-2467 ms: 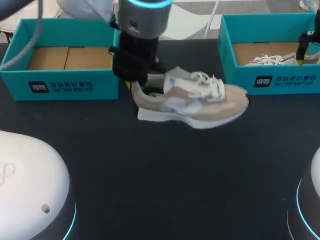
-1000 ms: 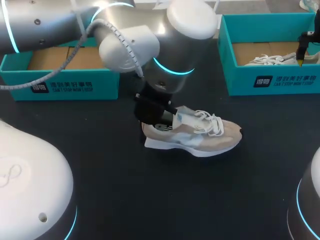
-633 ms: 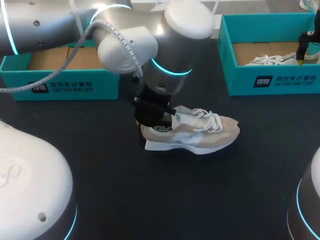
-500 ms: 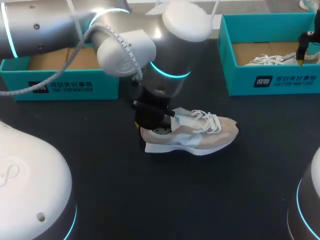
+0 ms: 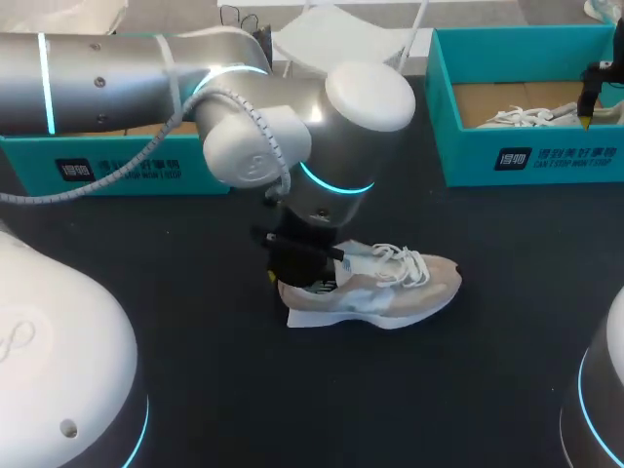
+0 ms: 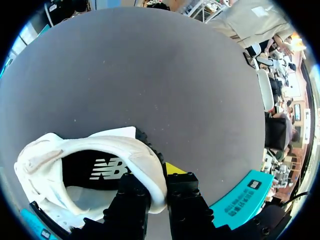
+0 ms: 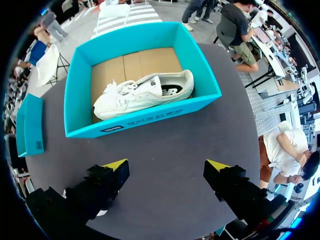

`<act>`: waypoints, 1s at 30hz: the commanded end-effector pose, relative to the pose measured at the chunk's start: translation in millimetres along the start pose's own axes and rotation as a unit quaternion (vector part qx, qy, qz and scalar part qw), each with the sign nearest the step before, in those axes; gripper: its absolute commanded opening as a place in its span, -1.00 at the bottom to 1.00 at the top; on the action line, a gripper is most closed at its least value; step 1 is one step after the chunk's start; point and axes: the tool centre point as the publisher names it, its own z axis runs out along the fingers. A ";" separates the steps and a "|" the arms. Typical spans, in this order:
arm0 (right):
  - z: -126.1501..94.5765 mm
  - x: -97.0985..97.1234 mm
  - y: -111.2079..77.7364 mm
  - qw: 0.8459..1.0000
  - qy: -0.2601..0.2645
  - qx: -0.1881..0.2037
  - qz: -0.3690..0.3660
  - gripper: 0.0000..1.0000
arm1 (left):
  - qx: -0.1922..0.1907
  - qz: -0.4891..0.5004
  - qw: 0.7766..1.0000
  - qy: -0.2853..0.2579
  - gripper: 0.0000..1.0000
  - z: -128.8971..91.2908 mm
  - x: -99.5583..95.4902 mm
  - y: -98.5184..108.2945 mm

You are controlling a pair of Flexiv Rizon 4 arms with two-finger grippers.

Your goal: Take the shoe out of the shoebox, open the shoe tongue, remove and reinsert the insole, then place the shoe into the shoebox

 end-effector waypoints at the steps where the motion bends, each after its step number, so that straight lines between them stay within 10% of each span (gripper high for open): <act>1: 0.3 0.4 0.1 1.000 0.000 0.000 0.000 1.00 | 0.014 0.000 1.000 -0.006 -0.61 8.1 -2.6 1.0; 3: 0.3 0.4 0.1 1.000 0.000 0.000 0.000 1.00 | 0.015 0.000 1.000 -0.006 0.63 6.6 -2.2 -1.3; 5: 0.3 0.4 0.1 1.000 0.000 0.000 0.000 1.00 | 0.020 0.002 1.000 -0.014 1.00 2.0 -1.0 -3.0; 22: 0.3 0.4 0.1 1.000 0.000 0.000 0.000 1.00 | 0.025 -0.069 0.971 -0.228 1.00 -56.4 42.5 -15.1; 30: 0.3 0.4 0.1 1.000 0.000 0.000 0.000 1.00 | 0.117 -0.208 0.880 -0.410 1.00 -42.1 80.6 -29.5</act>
